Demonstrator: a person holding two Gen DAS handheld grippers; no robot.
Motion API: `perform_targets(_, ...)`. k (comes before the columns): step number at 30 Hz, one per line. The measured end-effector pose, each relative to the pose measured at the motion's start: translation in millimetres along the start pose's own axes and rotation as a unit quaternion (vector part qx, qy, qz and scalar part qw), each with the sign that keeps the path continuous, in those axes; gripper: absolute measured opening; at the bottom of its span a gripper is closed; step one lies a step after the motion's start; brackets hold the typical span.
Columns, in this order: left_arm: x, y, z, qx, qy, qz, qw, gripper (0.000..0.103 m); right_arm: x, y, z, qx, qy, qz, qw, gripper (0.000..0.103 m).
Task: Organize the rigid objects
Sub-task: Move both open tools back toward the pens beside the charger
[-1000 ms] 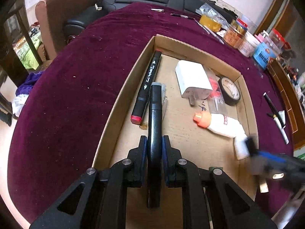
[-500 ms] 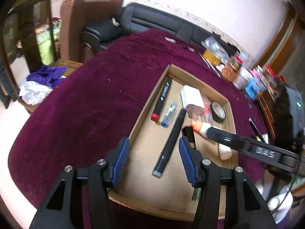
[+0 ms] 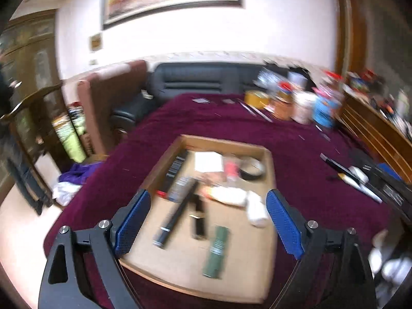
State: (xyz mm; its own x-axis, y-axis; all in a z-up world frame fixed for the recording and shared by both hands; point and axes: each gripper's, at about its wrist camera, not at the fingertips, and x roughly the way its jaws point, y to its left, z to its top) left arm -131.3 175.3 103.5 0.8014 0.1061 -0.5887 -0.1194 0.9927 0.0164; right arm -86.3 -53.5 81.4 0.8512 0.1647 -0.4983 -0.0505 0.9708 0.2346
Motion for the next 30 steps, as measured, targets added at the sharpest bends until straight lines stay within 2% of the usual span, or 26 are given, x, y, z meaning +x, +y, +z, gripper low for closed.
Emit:
perform_targets(1,2,-12,-1,0.014,0.009,-0.005,0.9999,0.088,12,-18,-1,0.029,0.043,0.004,0.999,0.103)
perform_targets(3,4,-31,-4,0.034,0.019,-0.010,0.9992,0.088,23,-44,-5,0.063,0.084,0.009,0.994,0.103)
perform_targets(6,6,-59,-8,0.051,0.030,-0.015,0.9981,0.088,24,-78,-11,0.094,0.106,0.008,0.990,0.103)
perform_targets(12,12,-109,-14,0.084,0.046,-0.016,0.9952,0.088,8,-140,-1,0.120,0.096,-0.012,0.988,0.103)
perform_targets(17,23,-143,-22,0.121,0.071,-0.014,0.9900,0.088,-2,-173,-4,0.145,0.090,-0.027,0.985,0.103)
perform_targets(26,52,-157,-30,0.140,0.120,-0.017,0.9827,0.088,10,-190,8,0.130,0.091,-0.050,0.986,0.103)
perform_targets(30,76,-160,-30,0.130,0.151,-0.042,0.9791,0.088,18,-189,20,0.119,0.092,-0.053,0.987,0.103)
